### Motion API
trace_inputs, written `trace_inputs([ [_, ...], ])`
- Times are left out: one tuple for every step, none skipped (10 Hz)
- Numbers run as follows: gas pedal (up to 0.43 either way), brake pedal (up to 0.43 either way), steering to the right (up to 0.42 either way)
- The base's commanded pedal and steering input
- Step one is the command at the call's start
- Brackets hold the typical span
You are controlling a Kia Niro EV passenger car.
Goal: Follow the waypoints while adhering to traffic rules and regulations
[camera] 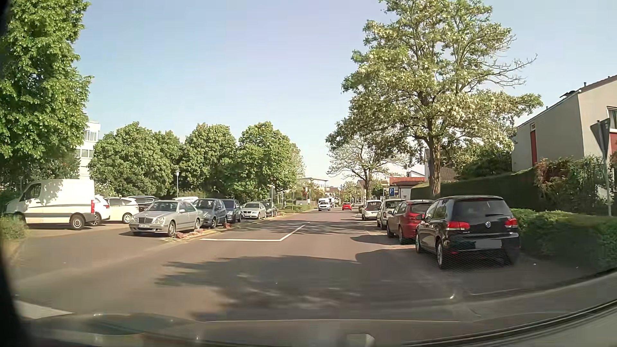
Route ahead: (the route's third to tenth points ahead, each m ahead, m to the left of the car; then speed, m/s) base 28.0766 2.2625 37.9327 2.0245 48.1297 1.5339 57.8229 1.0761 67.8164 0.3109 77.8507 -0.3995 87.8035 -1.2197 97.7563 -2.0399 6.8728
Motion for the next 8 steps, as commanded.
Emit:
trace_inputs([
  [0.039, 0.024, 0.003],
  [0.039, 0.03, 0.004],
  [0.039, 0.03, 0.004],
  [0.039, 0.03, 0.004],
  [0.039, 0.03, 0.004],
  [0.039, 0.03, 0.004],
  [0.039, 0.03, 0.004],
  [0.039, 0.024, 0.004],
])
